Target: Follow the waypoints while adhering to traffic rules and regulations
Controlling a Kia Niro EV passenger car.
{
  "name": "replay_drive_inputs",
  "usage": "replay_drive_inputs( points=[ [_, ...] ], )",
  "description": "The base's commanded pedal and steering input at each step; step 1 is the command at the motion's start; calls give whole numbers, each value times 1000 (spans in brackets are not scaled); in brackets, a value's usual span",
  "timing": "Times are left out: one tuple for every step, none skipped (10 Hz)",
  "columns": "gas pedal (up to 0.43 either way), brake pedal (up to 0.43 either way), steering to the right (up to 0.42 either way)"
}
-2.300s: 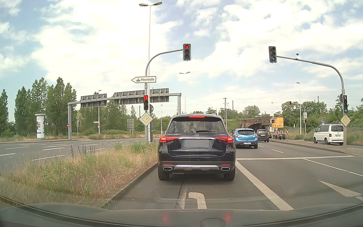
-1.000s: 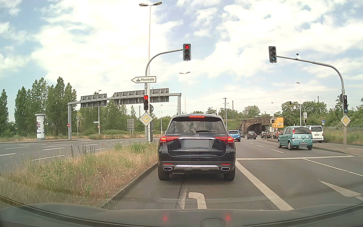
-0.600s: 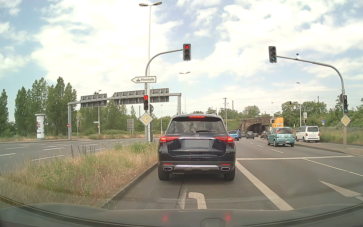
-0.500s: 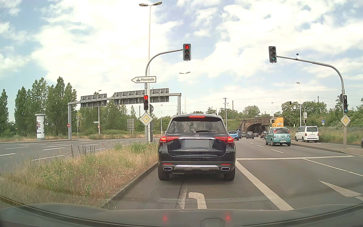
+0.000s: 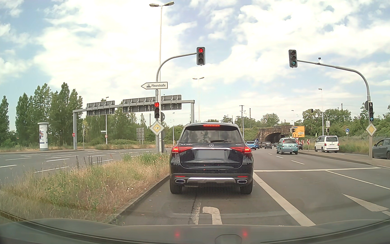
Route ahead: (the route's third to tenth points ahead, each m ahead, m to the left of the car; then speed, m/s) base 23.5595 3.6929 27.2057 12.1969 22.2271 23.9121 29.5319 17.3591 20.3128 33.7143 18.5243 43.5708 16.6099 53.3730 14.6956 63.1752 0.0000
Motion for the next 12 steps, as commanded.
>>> replay_drive_inputs(
  points=[
    [0, 299, 6],
    [0, 299, 5],
    [0, 299, 6],
    [0, 299, 6],
    [0, 299, 6],
    [0, 299, 6],
    [0, 299, 5],
    [0, 299, 3],
    [0, 299, 8],
    [0, 299, 8],
    [0, 299, 6],
    [0, 299, 7]
  ],
)
